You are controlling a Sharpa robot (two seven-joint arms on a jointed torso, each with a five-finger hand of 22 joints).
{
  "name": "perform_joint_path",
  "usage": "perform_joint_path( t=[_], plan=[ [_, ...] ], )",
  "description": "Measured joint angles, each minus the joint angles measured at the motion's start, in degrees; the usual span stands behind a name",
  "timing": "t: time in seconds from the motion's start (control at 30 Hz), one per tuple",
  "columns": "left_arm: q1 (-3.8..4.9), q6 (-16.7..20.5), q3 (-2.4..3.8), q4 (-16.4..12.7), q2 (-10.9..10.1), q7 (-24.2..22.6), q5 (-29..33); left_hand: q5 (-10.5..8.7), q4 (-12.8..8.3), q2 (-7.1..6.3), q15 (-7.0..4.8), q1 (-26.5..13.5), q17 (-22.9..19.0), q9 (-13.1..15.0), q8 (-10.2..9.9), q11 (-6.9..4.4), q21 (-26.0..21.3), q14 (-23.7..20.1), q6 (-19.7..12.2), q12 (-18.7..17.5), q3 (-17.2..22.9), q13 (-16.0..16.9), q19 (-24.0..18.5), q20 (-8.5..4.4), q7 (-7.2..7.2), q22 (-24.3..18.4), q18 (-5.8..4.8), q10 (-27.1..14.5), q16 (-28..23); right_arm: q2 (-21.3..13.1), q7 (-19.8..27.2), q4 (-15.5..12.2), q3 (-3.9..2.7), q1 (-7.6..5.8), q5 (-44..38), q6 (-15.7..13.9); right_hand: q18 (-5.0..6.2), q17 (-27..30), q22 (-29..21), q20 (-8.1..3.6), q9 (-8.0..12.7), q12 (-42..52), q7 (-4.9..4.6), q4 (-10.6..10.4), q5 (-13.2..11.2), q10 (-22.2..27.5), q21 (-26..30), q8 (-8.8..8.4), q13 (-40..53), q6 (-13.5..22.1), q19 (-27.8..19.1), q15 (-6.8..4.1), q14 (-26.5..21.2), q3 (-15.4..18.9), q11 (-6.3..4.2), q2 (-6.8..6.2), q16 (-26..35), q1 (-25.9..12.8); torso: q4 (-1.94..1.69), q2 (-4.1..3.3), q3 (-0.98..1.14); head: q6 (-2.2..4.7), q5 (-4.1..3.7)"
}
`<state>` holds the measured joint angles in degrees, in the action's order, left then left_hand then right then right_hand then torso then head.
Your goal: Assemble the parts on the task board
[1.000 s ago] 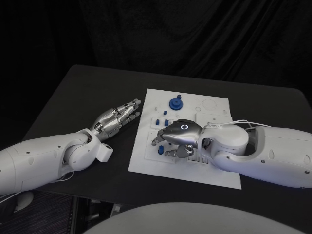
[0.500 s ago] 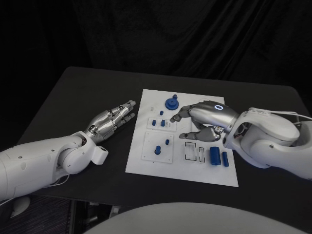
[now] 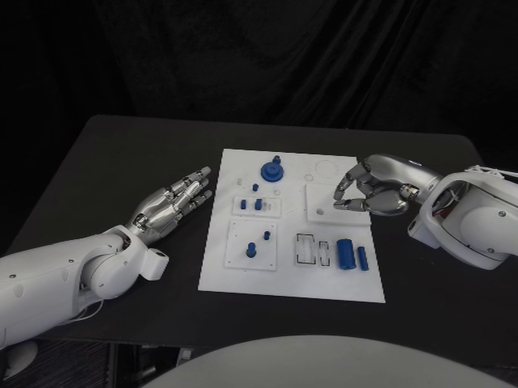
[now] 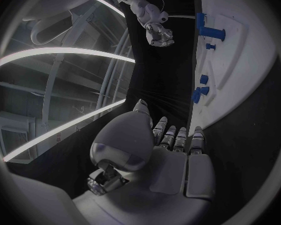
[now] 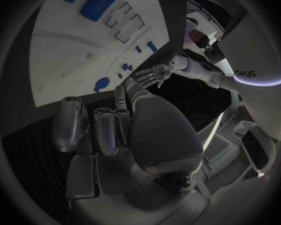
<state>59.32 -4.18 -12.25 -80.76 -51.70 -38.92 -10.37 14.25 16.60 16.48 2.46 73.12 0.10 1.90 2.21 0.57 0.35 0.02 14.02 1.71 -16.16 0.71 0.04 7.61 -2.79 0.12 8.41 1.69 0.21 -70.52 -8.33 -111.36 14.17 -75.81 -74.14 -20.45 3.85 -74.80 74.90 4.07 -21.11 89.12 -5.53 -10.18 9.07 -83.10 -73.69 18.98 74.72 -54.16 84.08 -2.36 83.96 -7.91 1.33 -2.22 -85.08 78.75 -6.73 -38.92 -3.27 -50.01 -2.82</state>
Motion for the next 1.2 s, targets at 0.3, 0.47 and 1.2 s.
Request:
perform_joint_path(
  t=[0.3, 0.47, 1.2],
  plan=[
    [-0.02, 0.1, 0.01, -0.1, -0.3, 0.0, 0.0, 0.0, 0.0, 0.0, 0.0, 0.0, 0.0, 0.0, 0.0, 0.06, 0.0, 0.0, -0.1, 0.0, 0.0, 0.0, 0.0, 0.0, -0.09, 0.0, 0.0, -0.1, 0.0, -1.8, -7.7, -0.2, 0.13, 3.47, -4.4, 2.0, -1.21, -0.1, 0.0, -1.11, -8.2, 0.7, 1.48, -5.8, -1.4, -0.9, -8.5, 8.26, 0.2, 2.4, -0.1, -0.93, 0.1, 3.8, -0.91, 0.28, -3.5, -10.2, 0.13, 0.03, 0.03, 0.0, -3.01],
    [-0.04, 0.1, 0.01, -0.2, -0.3, 0.0, 0.0, 0.0, 0.0, 0.0, 0.0, 0.0, 0.0, -0.1, -0.2, 0.06, 0.0, 0.0, -0.1, 0.0, 0.0, 0.0, 0.0, 0.0, -0.09, 0.0, 0.0, -0.1, 0.0, -2.1, -12.4, -0.9, 0.13, 4.07, -9.2, 3.9, -2.09, -0.1, 0.0, -2.3, -16.0, 0.7, 2.72, -6.3, 0.2, -0.8, -11.6, 14.5, 0.2, 3.4, -0.1, -2.16, 0.1, 4.4, -2.15, 1.46, -3.9, -18.8, 0.01, 0.08, 0.06, 0.0, -5.39],
    [-0.14, 0.1, 0.0, -0.6, -0.9, 0.0, 0.0, 0.27, 0.0, 0.0, -0.01, 0.0, 0.0, -0.1, -0.2, 0.39, 0.0, 0.0, -0.4, 0.0, 0.0, 0.0, 0.0, 0.0, -0.39, 0.0, 0.0, 0.0, 0.0, -0.4, -21.0, -2.6, 0.07, 7.4, -16.0, 7.4, -2.07, -0.1, 0.0, -2.85, -18.8, 0.7, 2.71, -6.2, -0.2, -0.8, -12.6, 14.18, 0.2, 4.5, 0.0, -2.55, 0.1, 3.5, -2.15, 1.17, -4.4, -22.1, 0.1, 0.15, 0.05, 0.0, -9.22]
  ],
)
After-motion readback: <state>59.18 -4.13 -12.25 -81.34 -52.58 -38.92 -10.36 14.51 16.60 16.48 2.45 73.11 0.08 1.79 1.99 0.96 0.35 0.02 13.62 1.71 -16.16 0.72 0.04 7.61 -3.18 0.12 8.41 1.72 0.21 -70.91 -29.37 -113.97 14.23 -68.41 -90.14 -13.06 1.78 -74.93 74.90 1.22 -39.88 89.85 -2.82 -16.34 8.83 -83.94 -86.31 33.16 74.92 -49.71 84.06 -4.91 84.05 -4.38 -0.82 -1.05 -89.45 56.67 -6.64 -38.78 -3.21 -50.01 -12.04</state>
